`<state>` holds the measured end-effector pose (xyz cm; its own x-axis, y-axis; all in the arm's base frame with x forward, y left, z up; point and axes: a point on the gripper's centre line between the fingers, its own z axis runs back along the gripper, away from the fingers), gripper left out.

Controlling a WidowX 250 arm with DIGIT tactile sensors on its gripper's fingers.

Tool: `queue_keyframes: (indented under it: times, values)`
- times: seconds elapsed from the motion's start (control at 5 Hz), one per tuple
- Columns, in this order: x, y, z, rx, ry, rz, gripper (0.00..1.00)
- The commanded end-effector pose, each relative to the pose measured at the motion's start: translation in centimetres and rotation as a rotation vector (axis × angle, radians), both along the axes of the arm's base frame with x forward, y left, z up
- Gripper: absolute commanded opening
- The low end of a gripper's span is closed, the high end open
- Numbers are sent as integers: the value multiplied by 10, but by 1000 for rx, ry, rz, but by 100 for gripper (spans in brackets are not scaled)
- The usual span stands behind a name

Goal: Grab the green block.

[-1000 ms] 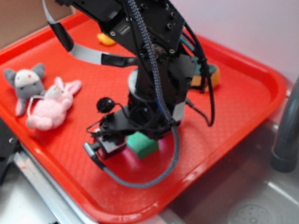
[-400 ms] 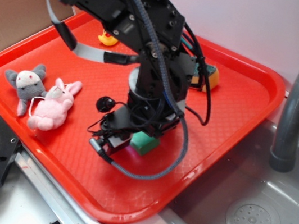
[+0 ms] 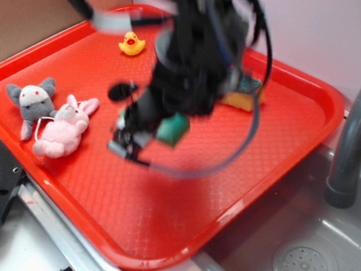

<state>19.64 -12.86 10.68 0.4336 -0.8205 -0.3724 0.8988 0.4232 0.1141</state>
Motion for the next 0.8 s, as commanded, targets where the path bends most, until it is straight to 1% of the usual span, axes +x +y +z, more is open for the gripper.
queue_keyframes:
  times: [0.0, 0.2, 0.4, 0.6]
  values:
    - [-15, 26, 84, -154, -120, 503, 0]
    - [-22, 34, 106, -189, -152, 753, 0]
    - [-26, 38, 123, -214, -209, 1000, 0]
    - [-24, 37, 120, -241, -223, 926, 0]
